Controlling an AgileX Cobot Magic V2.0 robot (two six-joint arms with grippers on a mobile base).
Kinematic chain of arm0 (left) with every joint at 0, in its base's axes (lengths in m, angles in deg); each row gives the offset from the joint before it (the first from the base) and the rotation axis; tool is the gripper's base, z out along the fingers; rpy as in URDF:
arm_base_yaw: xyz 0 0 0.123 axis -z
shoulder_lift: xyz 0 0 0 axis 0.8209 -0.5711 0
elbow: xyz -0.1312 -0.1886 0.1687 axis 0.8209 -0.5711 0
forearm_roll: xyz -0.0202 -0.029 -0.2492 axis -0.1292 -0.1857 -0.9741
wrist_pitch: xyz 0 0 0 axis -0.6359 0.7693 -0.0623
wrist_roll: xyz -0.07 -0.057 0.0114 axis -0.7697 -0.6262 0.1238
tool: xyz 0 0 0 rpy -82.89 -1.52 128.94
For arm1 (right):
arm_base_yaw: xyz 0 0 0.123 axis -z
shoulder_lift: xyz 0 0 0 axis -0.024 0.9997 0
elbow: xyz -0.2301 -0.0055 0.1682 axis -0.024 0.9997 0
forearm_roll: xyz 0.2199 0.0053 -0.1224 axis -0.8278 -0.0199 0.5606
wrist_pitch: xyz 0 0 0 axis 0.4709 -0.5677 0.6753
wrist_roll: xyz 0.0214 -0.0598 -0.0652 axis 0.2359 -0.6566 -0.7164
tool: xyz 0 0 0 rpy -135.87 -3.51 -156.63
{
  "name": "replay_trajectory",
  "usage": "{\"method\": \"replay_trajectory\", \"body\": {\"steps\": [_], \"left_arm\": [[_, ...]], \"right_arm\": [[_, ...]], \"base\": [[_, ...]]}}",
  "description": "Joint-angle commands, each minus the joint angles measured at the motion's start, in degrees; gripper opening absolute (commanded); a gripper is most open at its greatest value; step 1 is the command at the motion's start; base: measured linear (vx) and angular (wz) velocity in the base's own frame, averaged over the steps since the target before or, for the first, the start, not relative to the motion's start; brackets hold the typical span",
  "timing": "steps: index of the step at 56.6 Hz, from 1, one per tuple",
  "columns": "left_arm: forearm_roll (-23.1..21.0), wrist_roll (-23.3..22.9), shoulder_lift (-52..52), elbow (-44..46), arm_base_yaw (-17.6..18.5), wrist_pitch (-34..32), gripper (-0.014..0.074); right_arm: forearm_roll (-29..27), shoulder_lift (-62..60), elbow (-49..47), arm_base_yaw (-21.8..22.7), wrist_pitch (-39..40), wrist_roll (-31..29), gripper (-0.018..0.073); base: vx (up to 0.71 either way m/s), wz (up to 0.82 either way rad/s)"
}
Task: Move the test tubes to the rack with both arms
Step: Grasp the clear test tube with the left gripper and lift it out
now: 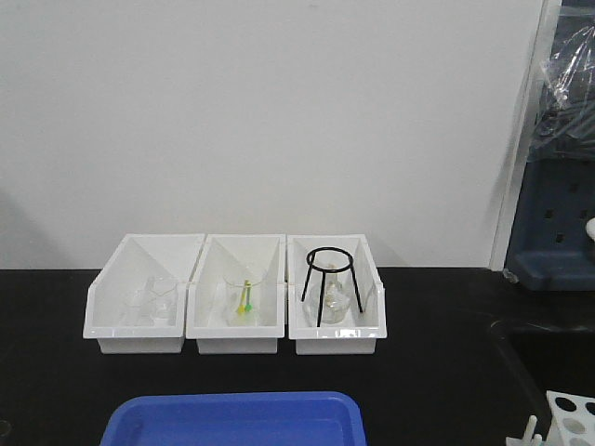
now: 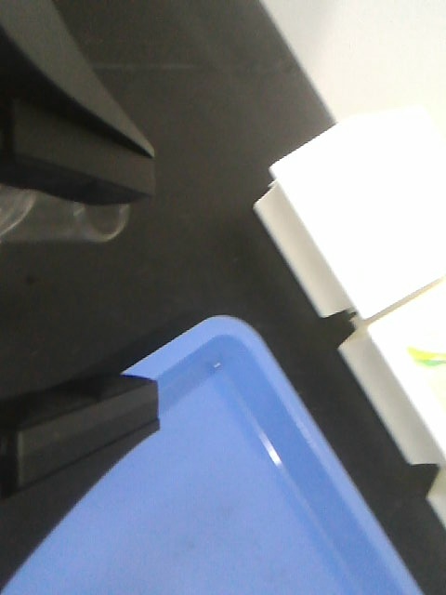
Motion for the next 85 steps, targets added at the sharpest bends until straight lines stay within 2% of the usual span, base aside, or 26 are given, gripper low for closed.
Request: {"method": "replay_trajectory", "body": {"steps": [1, 10, 20, 26, 30, 34, 40, 50, 65, 85], "left_arm": [[-0.51, 1.02, 0.44, 2.79, 0.24, -4.23, 0.0526], [-0.65, 1.21, 0.63, 2.74, 0.24, -4.18, 0.0526], [-4.64, 1.14, 0.78, 2.74, -0.04, -3.34, 0.0526], [-4.9, 3.84, 0.78, 2.74, -1.64, -2.79, 0.0526], [-4.95, 5.74, 0.73, 2.74, -3.95, -2.39, 0.0526], [-4.95, 5.74, 0.47, 2.74, -5.34, -2.54, 0.0526], [-4.95, 5.36, -0.73, 2.74, -5.52, -3.72, 0.0526], [-4.95, 1.08, -4.33, 2.74, -5.18, -7.97, 0.0526], [-4.95, 0.94, -9.64, 2.74, -5.18, -9.11, 0.0526], [-4.95, 1.16, -10.21, 2.74, -5.31, -8.89, 0.0525]], "right_arm": [[0.26, 0.61, -2.0, 0.21, 4.36, -0.46, 0.0358], [0.26, 0.61, -2.0, 0.21, 4.36, -0.46, 0.0358], [0.26, 0.61, -2.0, 0.21, 4.16, -0.46, 0.0358], [0.26, 0.61, -2.0, 0.21, 3.89, -0.46, 0.0358], [0.26, 0.61, -2.0, 0.21, 3.85, -0.46, 0.0358], [0.26, 0.61, -2.0, 0.21, 3.85, -0.46, 0.0358], [0.26, 0.61, -2.0, 0.21, 3.85, -0.46, 0.0358], [0.26, 0.61, -2.0, 0.21, 3.9, -0.46, 0.0358], [0.26, 0.61, -2.0, 0.21, 2.67, -0.46, 0.0358], [0.26, 0.61, -2.0, 0.21, 2.1, -0.46, 0.0358]], "base": [[0.0, 0.0], [0.0, 0.0], [0.0, 0.0], [0.0, 0.0], [0.0, 0.0], [0.0, 0.0], [0.0, 0.0], [0.0, 0.0], [0.0, 0.0], [0.0, 0.0]]}}
